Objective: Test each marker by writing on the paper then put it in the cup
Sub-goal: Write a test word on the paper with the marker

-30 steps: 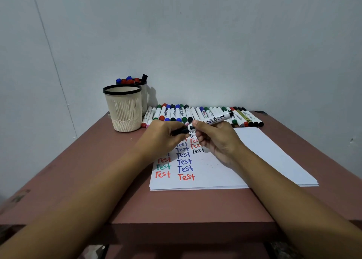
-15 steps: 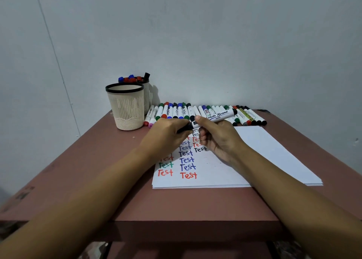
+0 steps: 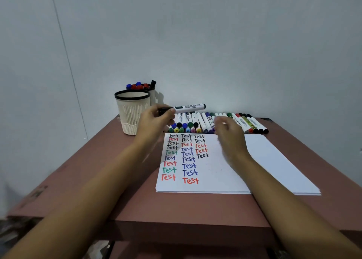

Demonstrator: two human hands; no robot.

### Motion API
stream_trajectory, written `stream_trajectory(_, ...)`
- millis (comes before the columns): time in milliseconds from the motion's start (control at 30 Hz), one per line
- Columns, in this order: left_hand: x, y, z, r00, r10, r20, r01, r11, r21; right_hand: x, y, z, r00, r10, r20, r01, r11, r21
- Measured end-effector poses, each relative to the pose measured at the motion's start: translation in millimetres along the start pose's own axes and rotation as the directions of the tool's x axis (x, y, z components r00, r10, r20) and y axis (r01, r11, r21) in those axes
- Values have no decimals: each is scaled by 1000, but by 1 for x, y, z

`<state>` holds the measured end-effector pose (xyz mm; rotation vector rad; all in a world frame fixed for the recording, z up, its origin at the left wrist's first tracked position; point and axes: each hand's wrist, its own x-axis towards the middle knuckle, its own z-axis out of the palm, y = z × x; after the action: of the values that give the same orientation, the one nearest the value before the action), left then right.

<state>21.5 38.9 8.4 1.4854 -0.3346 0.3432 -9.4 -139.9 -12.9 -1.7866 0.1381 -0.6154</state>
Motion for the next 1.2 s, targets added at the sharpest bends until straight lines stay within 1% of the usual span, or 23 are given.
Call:
stream_trajectory(33,5,3,-3,1000,19,-20,-18,999,44,-3,6,1,992,-114,59,124,974,-189)
stream_trajectory(67,11,7,-7,999,44,-30,-41,993,108,-4,12,3,973,-166,158,212,913,-348)
stream_trajectory(100,19,10,-12,997,72,-31,-65,979,191,-6,18,4,955,-152,254,258,849,-462)
stream_trajectory(133,29,14,-18,995,99,-31,-86,956,281,-6,21,6,941,-106,320,272,798,-537)
stream_trajectory(200,52,24,-30,985,158,-65,-114,893,436,-6,22,8,927,-45,373,288,724,-627)
stream_trajectory(267,75,37,-42,969,217,-117,-121,831,543,-6,18,9,923,-35,383,299,692,-657)
stream_trajectory(333,97,51,-53,960,248,-130,-108,757,645,-6,16,10,918,-32,396,315,666,-676)
stream_trajectory(433,126,63,-67,966,236,-109,-74,653,754,-7,16,9,914,-22,405,326,634,-701)
stream_trajectory(567,156,68,-78,993,96,-70,5,553,833,-7,16,10,911,-30,411,343,609,-715)
stream_trajectory(667,171,67,-74,999,-36,1,17,499,866,-6,16,10,909,-42,416,356,599,-718)
stream_trajectory(700,175,66,-72,998,-58,20,10,477,879,-6,16,10,907,-47,418,362,595,-718)
stream_trajectory(767,181,60,-67,999,-33,40,-20,455,890,-7,16,10,905,-57,421,371,592,-716)
stream_trajectory(833,185,51,-64,998,62,23,-48,448,893,-6,16,10,904,-64,422,375,591,-714)
stream_trajectory(900,187,39,-64,991,134,6,-68,463,884,-7,16,10,902,-67,427,381,590,-712)
stream_trajectory(967,188,27,-63,990,139,24,-83,437,896,-7,16,9,900,-68,431,386,585,-713)
stream_trajectory(1000,188,21,-62,992,119,31,-76,389,918,-7,16,9,899,-70,432,389,582,-714)
stream_trajectory(1033,187,15,-61,996,83,36,-60,309,949,-7,16,10,898,-71,434,391,580,-715)
stream_trajectory(1100,186,8,-56,999,-35,41,-37,102,994,-7,16,10,896,-75,437,396,577,-714)
stream_trajectory(1133,185,6,-55,995,-91,33,-29,50,998,-7,16,10,895,-76,439,398,577,-713)
stream_trajectory(1167,185,6,-53,992,-126,27,-22,43,999,-7,16,10,894,-76,441,400,577,-712)
stream_trajectory(1200,185,7,-52,991,-133,25,-17,60,998,-7,16,9,894,-76,441,400,577,-712)
